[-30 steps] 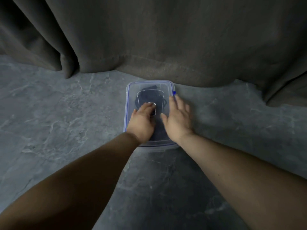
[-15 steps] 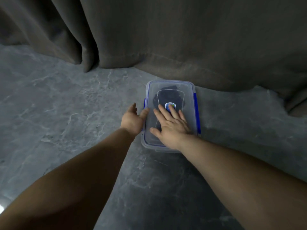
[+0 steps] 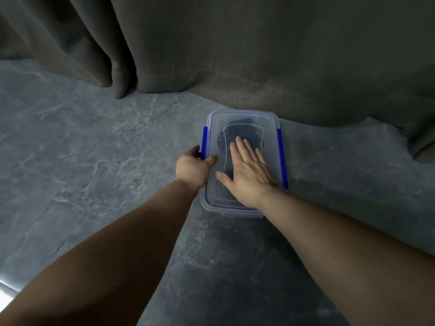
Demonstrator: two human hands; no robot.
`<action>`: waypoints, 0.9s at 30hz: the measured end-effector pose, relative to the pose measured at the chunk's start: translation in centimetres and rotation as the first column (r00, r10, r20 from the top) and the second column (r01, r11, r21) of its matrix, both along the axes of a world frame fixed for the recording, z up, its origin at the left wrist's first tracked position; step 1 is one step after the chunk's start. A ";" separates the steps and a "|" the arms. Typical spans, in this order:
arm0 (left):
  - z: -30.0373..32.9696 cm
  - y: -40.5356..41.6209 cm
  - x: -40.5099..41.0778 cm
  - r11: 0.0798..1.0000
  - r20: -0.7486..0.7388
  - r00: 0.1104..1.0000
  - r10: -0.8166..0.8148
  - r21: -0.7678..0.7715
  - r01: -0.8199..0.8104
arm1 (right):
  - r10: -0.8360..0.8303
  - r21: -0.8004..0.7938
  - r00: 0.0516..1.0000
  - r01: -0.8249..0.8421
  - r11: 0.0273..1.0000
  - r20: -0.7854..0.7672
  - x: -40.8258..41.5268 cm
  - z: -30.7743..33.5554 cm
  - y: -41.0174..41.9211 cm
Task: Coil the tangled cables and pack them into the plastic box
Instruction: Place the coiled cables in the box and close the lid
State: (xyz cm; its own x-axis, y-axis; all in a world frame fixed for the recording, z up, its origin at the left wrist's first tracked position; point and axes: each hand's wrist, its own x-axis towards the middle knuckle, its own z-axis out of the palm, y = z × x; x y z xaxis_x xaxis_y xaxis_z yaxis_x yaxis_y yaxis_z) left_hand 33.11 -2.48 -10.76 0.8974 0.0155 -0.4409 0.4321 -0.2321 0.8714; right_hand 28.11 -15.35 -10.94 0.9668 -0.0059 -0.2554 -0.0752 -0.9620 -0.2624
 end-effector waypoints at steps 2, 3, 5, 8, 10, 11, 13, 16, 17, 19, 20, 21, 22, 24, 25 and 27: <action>-0.2 -0.2 -0.2 1.000 0.026 1.000 -0.018 0.016 0.017 | 0.000 0.000 1.000 0.000 1.000 -0.011 0.0 0.0 0.1; -0.3 -0.2 -0.3 1.000 0.028 0.999 -0.019 0.006 0.018 | 0.001 0.004 1.000 -0.001 1.000 -0.012 0.0 0.0 0.0; -0.6 -0.2 -0.6 1.000 0.019 1.000 -0.007 -0.019 0.007 | -0.003 0.021 1.000 0.003 1.000 -0.010 0.0 0.0 0.0; -0.9 -0.3 -0.4 1.000 0.028 0.999 0.025 -0.018 -0.025 | 0.004 0.027 1.000 -0.003 1.000 -0.008 0.1 -0.1 -0.1; -0.9 -0.4 -0.3 0.999 0.072 0.997 0.006 0.047 -0.009 | 0.001 0.020 1.000 -0.001 1.000 -0.007 0.2 -0.2 -0.1; -0.9 -0.4 -0.2 0.993 0.097 0.995 -0.025 0.114 0.014 | -0.001 0.016 1.000 0.001 1.000 -0.010 0.2 -0.2 0.0; -1.1 -0.4 0.1 0.972 0.130 0.988 -0.088 0.228 0.057 | -0.002 0.022 1.000 0.002 1.000 -0.018 0.3 -0.2 -0.1; -1.3 -0.3 0.0 0.950 0.142 0.978 -0.155 0.292 0.108 | 0.010 0.060 0.999 -0.007 0.998 -0.037 0.5 0.2 -0.3; -1.3 -0.3 -0.2 0.933 0.148 0.970 -0.195 0.332 0.137 | 0.015 0.059 0.999 -0.013 0.998 -0.034 0.4 0.5 -0.4; -1.3 -0.4 -0.5 0.887 0.163 0.943 -0.291 0.414 0.203 | -0.031 -0.006 0.999 0.031 0.999 0.032 0.0 0.6 -0.9; -1.4 -0.4 -0.6 0.872 0.163 0.932 -0.324 0.434 0.228 | -0.090 -0.056 0.993 0.094 0.994 0.071 -0.3 0.6 -1.3; -1.4 -0.5 -0.6 0.862 0.158 0.923 -0.351 0.441 0.252 | -0.158 -0.091 0.984 0.165 0.982 0.082 -0.5 0.6 -1.7; -1.5 -0.4 -0.6 0.856 0.157 0.914 -0.373 0.438 0.274 | -0.216 -0.103 0.974 0.222 0.969 0.069 -0.8 0.5 -1.9; -1.7 -0.5 -0.7 0.858 0.164 0.905 -0.393 0.420 0.296 | -0.275 -0.075 0.961 0.275 0.959 0.012 -1.0 0.2 -2.3; -1.7 -0.6 -0.7 0.861 0.168 0.902 -0.398 0.408 0.304 | -0.285 -0.074 0.959 0.283 0.956 -0.007 -1.0 0.2 -2.4; -1.8 -0.8 -0.4 0.861 0.171 0.901 -0.399 0.409 0.303 | -0.287 -0.077 0.958 0.285 0.955 -0.012 -0.7 0.0 -2.5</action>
State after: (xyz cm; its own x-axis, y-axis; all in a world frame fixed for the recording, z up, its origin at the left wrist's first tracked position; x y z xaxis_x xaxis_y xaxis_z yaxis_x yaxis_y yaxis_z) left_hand 32.72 -3.24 -12.60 0.9502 -0.2045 -0.2352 0.0486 -0.6482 0.7600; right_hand 27.40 -17.84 -10.92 0.9159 -0.3009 -0.2656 -0.3552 -0.9159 -0.1871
